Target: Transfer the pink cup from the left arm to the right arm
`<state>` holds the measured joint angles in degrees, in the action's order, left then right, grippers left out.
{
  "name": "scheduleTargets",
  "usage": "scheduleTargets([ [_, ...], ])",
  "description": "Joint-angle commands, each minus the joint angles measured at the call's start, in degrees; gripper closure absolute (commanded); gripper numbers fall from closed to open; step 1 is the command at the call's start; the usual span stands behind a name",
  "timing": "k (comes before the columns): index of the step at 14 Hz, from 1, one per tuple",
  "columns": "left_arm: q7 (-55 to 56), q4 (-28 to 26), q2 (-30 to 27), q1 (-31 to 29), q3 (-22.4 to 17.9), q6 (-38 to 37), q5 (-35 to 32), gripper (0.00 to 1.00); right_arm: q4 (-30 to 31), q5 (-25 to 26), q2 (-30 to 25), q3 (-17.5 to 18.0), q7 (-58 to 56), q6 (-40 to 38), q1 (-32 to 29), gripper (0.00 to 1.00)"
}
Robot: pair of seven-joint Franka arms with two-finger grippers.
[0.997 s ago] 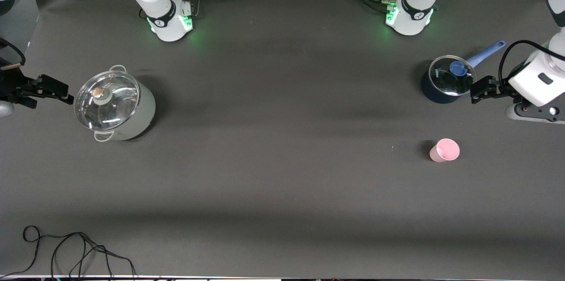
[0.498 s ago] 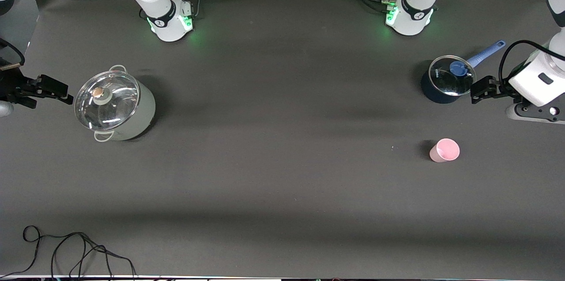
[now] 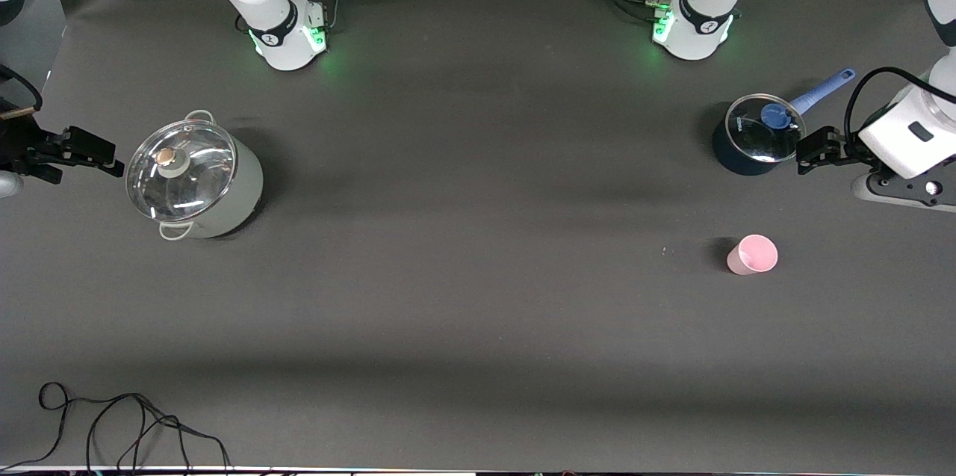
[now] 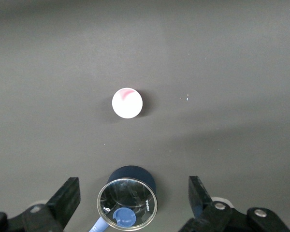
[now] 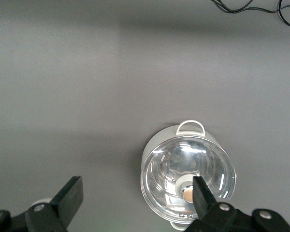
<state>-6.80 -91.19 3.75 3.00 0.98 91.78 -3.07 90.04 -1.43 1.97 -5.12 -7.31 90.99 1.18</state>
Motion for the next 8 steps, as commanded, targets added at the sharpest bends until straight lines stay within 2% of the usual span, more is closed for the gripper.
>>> scheduleTargets([
  [1, -3.55, -0.30, -0.50, -0.27, -0.54, -0.63, 0.17, 0.02, 0.22, 0.20, -0.74, -0.07, 1.16, -0.11, 0.49, 0.00],
  [2, -6.88, -0.39, -0.50, -1.15, -0.54, -0.63, 0.25, 0.04, 0.22, 0.20, -0.74, -0.07, 1.16, -0.11, 0.49, 0.00],
  [8, -26.90, 0.49, -0.85, -5.28, -0.54, -1.34, 0.34, 0.02, 0.13, 0.20, -0.74, -0.07, 1.16, -0.11, 0.49, 0.00],
])
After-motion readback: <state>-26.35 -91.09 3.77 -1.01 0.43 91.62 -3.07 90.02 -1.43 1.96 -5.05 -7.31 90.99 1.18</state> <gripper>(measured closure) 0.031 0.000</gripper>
